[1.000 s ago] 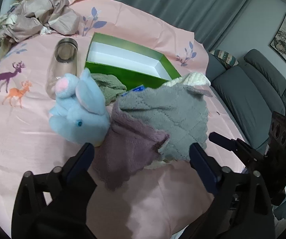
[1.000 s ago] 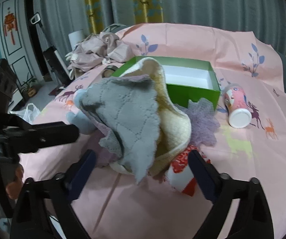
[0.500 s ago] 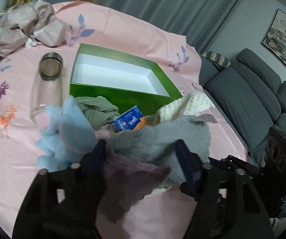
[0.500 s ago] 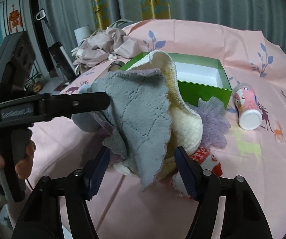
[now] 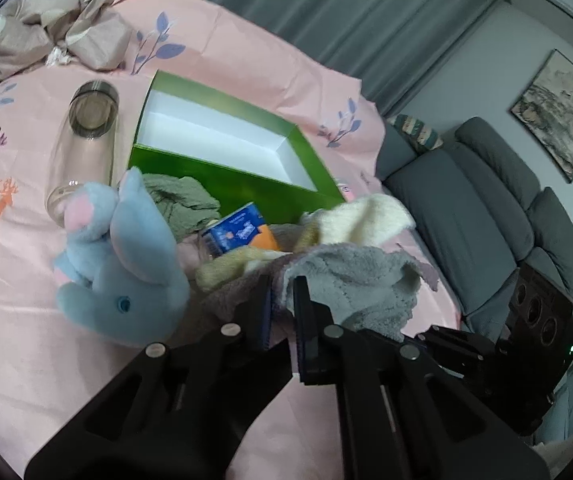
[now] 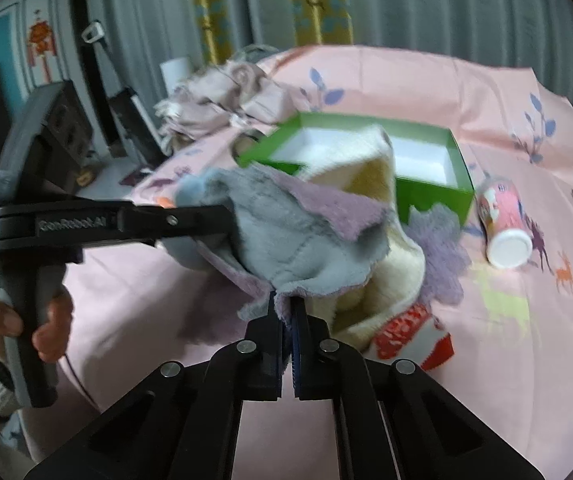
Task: Organize soft objects
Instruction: 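Grasp the grey knit cloth with mauve towel in the right gripper and lift, then carry the mauve towel into the green box and open the right gripper, then grasp the cream knit towel with the right gripper, then lift the cream knit towel and lower it into the green box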
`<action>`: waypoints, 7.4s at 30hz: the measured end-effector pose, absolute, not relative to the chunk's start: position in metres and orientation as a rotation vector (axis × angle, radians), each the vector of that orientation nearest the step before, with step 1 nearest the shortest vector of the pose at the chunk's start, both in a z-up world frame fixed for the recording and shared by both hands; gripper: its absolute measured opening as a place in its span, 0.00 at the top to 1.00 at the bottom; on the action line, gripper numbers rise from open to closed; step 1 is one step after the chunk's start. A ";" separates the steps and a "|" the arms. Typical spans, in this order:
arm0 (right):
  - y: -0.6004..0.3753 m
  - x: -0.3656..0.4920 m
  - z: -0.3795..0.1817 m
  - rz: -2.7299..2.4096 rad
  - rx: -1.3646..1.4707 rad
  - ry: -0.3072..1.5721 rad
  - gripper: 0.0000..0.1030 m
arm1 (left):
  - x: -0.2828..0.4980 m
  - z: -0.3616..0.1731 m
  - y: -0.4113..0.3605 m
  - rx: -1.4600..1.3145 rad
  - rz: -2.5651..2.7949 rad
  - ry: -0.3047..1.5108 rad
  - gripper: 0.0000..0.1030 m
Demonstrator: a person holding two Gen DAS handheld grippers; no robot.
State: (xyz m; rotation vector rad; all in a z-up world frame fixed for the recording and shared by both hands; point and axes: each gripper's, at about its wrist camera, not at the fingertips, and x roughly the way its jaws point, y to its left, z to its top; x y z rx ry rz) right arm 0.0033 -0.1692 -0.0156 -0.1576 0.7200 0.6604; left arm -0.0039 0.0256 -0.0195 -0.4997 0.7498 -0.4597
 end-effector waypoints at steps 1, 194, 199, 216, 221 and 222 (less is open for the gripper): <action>-0.168 0.000 -0.012 0.669 -0.163 0.705 0.96 | -0.007 -0.017 0.025 -0.495 -0.463 0.742 0.94; -0.185 -0.002 0.056 0.764 -0.021 0.448 0.93 | -0.010 0.072 -0.022 -0.244 -0.573 0.564 0.89; -0.184 0.008 0.074 0.745 -0.049 0.388 0.93 | 0.004 0.093 -0.026 -0.203 -0.560 0.527 0.89; -0.172 0.081 0.137 0.695 -0.086 0.246 0.93 | 0.079 0.146 -0.025 -0.120 -0.477 0.433 0.90; -0.165 0.112 0.127 0.698 -0.082 0.263 0.93 | 0.111 0.134 -0.019 -0.120 -0.438 0.467 0.90; -0.161 0.121 0.122 0.698 -0.080 0.278 0.93 | 0.118 0.131 -0.018 -0.123 -0.432 0.478 0.90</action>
